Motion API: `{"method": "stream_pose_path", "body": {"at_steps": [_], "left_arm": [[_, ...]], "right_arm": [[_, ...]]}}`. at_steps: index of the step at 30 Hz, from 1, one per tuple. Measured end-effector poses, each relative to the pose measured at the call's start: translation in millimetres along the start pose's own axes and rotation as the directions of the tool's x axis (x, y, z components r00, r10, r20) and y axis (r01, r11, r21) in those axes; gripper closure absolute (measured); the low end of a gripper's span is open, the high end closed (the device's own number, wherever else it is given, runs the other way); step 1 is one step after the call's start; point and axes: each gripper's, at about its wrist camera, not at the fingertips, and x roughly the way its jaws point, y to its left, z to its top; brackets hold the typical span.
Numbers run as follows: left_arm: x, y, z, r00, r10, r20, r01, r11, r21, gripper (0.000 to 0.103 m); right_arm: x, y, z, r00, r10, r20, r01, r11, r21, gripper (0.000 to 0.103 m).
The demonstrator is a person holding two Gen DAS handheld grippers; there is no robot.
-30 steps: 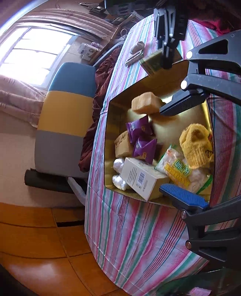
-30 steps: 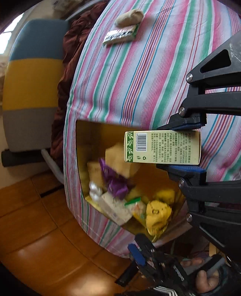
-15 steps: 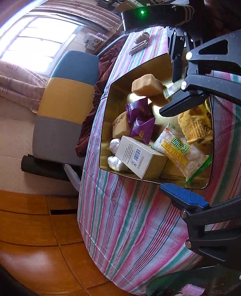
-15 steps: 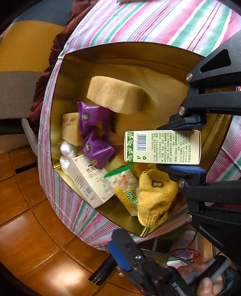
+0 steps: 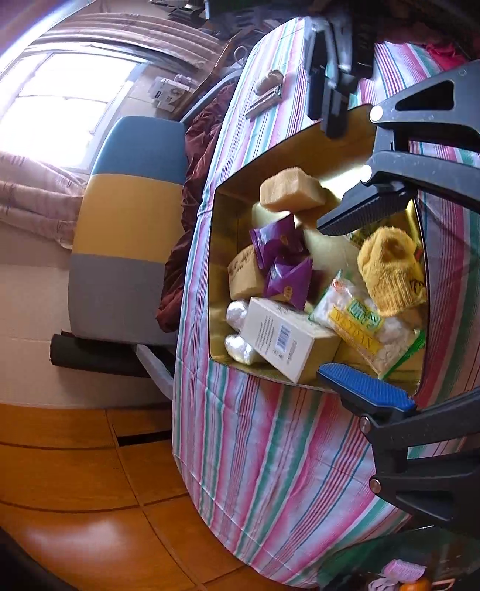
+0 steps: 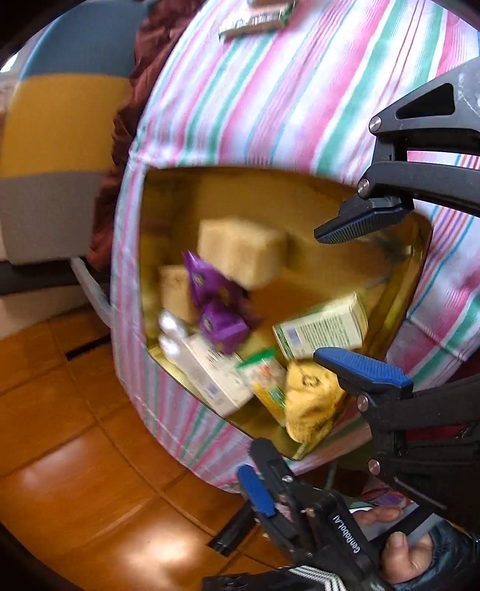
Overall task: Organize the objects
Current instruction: 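Carry the green medicine box into the gold tray and open right tool, then move both tools back toward the cracker bar and sock, then grasp the wrapped cracker bar with left tool while right tool grasps the cream sock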
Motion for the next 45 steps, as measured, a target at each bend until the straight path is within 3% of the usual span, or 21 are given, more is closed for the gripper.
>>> {"method": "stream_pose_path", "body": {"at_steps": [7,12,15,19,21,23,26,28,35,39,45], "left_arm": [[-1.4,-28.0,5.1,0.999,-0.044,-0.005,0.044,0.997,0.063,0.030],[0.5,-57.1,13.4,0.995,-0.102,-0.016,0.103,0.987,0.123,0.036],[2.4,-79.7,19.4,0.989,-0.145,-0.025,0.147,0.976,0.160,0.036],[9.9,-115.7,28.9,0.976,-0.209,-0.057,0.216,0.957,0.193,0.036],[16.6,-136.1,34.2,0.969,-0.234,-0.077,0.245,0.947,0.209,0.036],[25.6,-158.7,39.0,0.962,-0.253,-0.101,0.269,0.937,0.223,0.036],[45.7,-192.7,45.7,0.948,-0.280,-0.152,0.309,0.925,0.221,0.036],[62.6,-216.8,50.4,0.939,-0.284,-0.192,0.323,0.921,0.216,0.036],[127.8,-287.2,65.1,0.916,-0.269,-0.298,0.342,0.912,0.228,0.036],[166.9,-322.7,73.1,0.898,-0.264,-0.352,0.353,0.910,0.217,0.036],[212.2,-366.5,80.4,0.891,-0.229,-0.393,0.337,0.913,0.232,0.036]], "right_arm": [[-34.5,-66.7,4.6,0.987,-0.154,0.046,0.147,0.980,0.131,0.041],[-60.7,-136.2,7.3,0.954,-0.295,0.047,0.273,0.926,0.260,0.037],[-78.4,-187.5,2.4,0.921,-0.386,0.044,0.345,0.865,0.365,0.037],[-97.5,-252.5,-23.0,0.874,-0.485,0.027,0.397,0.744,0.538,0.037],[-102.7,-277.2,-40.9,0.862,-0.507,0.008,0.392,0.677,0.623,0.037],[-109.2,-295.9,-52.3,0.862,-0.505,-0.031,0.379,0.603,0.702,0.037],[-126.7,-304.2,-57.3,0.856,-0.516,0.032,0.318,0.574,0.755,0.037],[-128.6,-303.8,-59.3,0.856,-0.516,0.029,0.311,0.559,0.768,0.036],[-123.1,-305.6,-63.5,0.900,-0.433,0.043,0.230,0.557,0.798,0.033],[-122.1,-303.4,-64.9,0.913,-0.402,0.062,0.194,0.566,0.801,0.030],[-121.7,-305.5,-66.2,0.928,-0.363,0.087,0.144,0.563,0.814,0.028]]}}
